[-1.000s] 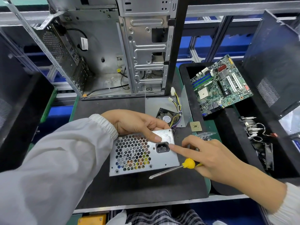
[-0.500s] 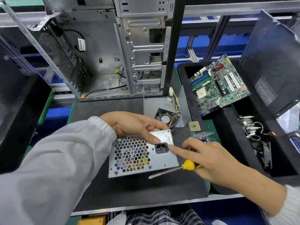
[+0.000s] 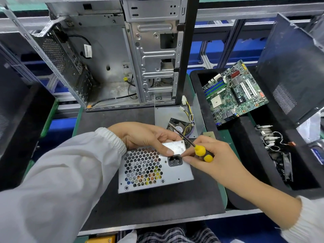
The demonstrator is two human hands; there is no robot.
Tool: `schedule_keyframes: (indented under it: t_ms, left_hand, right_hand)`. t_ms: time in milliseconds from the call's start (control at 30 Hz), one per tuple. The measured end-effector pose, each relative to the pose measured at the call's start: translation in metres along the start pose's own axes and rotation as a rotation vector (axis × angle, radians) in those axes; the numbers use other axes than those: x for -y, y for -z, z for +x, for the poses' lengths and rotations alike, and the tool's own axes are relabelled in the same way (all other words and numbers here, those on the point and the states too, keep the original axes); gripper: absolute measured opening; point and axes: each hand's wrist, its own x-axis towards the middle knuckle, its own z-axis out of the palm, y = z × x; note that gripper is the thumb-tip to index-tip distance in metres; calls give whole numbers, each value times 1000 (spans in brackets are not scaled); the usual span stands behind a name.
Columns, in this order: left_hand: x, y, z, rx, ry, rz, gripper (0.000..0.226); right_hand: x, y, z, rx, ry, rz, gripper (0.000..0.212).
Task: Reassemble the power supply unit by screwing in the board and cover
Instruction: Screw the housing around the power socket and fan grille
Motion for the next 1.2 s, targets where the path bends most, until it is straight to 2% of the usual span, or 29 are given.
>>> schedule_keyframes:
  t_ms: [267,400,467,600,700,767,867,967,1200]
  left_hand:
    - [1,1,1,-4,-16,41,33]
    - [1,2,1,11,2,-5,38]
    - [1,1,1,16,10,-15,37]
    - [2,2,1,-11,-3,35,40]
    - [3,3,1,-25,-14,19,43]
    - [2,2,1,-14,-24,6,44]
    - [2,1,1,-3,-42,75,34]
    - [1,0,1,-15,-28,84,25]
    - [0,0,0,-2,-28,51,27]
  right_hand:
    - [1,3,1,32,-202,192,2]
    - [3,9,2,19,-208,211,5]
    - [7,17,5,46,-160,120,2]
    - [23,50,17,182,-100,-108,19]
    - [47,70,26,269,-17,-199,17]
    - [61,78,32,324,58,-342,14]
    - [80,86,38,399,160,-571,13]
    - [94,93,38,442,213,-689,22]
    - [102,97,34,449,234,-835,28]
